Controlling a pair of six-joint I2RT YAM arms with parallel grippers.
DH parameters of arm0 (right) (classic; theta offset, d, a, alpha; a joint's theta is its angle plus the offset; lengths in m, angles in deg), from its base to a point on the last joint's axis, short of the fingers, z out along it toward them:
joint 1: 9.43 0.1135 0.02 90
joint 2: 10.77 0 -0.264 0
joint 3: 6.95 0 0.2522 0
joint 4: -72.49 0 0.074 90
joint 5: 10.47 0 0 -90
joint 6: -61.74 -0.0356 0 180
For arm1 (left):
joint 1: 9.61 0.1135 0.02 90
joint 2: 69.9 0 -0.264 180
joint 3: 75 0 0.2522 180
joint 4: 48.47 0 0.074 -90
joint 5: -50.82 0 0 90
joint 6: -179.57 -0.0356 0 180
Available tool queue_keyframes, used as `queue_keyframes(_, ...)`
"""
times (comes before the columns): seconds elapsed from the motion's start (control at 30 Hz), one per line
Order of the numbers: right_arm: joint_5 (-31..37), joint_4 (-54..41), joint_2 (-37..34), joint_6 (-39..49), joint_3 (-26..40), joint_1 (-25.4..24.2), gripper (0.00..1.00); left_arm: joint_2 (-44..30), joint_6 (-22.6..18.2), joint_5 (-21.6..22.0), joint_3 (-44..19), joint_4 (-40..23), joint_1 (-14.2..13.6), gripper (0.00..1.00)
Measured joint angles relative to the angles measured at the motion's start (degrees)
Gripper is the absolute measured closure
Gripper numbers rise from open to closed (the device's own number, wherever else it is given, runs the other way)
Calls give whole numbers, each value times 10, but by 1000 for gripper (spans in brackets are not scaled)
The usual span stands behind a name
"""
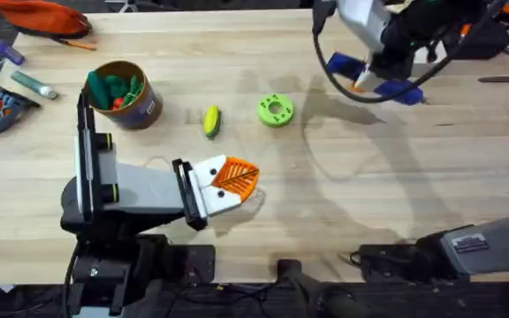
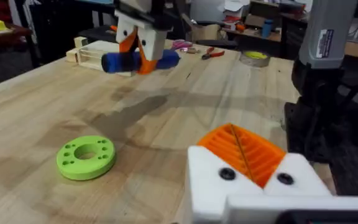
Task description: Pick up the gripper from the table and insert it into the empty holder that is missing its gripper. Then pick up a screw, insert it into the mounting hole, and use the screwdriver to tighten it. Finally, clean up the table by picking up the vegetable and placing it into the bucket.
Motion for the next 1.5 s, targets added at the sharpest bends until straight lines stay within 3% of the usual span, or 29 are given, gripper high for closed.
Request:
queue_keyframes(0.43, 13, 6, -113, 91, -24, -15, 886, 0, 0, 1, 0, 0, 0, 988)
queue_keyframes(0.67, 23, 22, -127, 134, -80, -16, 886, 0, 0, 1, 0, 0, 0, 988)
queue_keyframes(0.93, 17, 26, -127, 144, -81, -20, 886, 0, 0, 2, 0, 0, 0, 988)
queue_keyframes(0.97, 17, 27, -127, 143, -81, -21, 839, 0, 0, 2, 0, 0, 0, 988)
queue_keyframes(1.13, 15, 30, -126, 143, -81, -21, 132, 0, 0, 2, 0, 0, 0, 988)
queue_keyframes(1.17, 15, 30, -126, 140, -81, -21, 37, 0, 0, 2, 0, 0, 0, 988)
queue_keyframes(1.37, -6, 23, -109, 102, -81, -21, 11, 0, 0, 2, 0, 0, 0, 988)
queue_keyframes(1.5, -47, 7, -42, 73, -81, -21, 11, 0, 0, 2, 0, 0, 0, 988)
